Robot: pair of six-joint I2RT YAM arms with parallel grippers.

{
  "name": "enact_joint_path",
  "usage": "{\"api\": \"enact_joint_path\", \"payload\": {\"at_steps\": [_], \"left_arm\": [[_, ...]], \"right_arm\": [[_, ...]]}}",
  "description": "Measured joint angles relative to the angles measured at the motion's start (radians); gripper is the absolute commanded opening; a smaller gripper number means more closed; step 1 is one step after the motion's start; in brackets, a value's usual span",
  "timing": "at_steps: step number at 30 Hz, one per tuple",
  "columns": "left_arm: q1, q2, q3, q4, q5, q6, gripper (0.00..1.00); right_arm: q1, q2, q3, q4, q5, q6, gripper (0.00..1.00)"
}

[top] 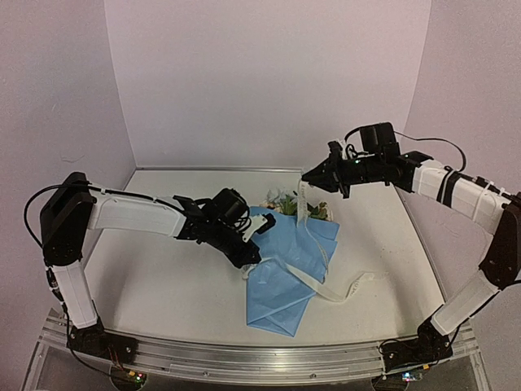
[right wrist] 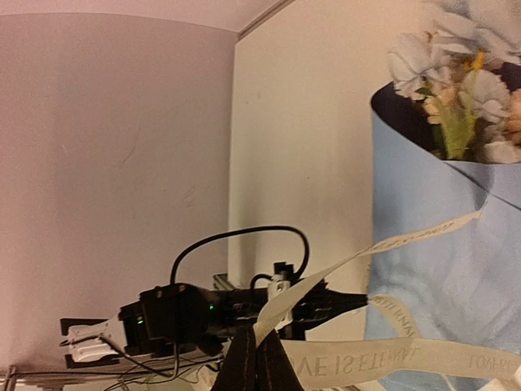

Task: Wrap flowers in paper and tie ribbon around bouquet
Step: Cross the ribbon over the folded bouquet.

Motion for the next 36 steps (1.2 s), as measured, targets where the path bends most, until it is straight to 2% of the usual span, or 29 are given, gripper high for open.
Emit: {"api": "enact_joint_path", "payload": {"at_steps": [11,19,28,33,36], "left_arm": [[0.105,0.056,0.018,0.122,0.139,-0.062,0.0],[0.135,0.079,0.037,0.159,0.191,-0.092,0.0],[0.166,0.079,0.053,0.185,0.222,-0.111,0.0],[0.166,0.075,0.054,0.183,0.242,-0.106,0.0],[0.166,0.055,0.054,0.173,0.252,-0.093,0.0]], "right_arm": [[0.082,0.059,-0.098,0.456,-0.213,0.323,0.0],[0.153,0.094,-0.188,0.651,-0.342,0.456,0.0],[0.17,0.103,-0.379,0.628,-0.393,0.43,0.0],[0.17,0.177,-0.38,0.547,-0.313,0.332,0.0],[0.17,0.202,-0.381,0.412,-0.232,0.228,0.0]]}}
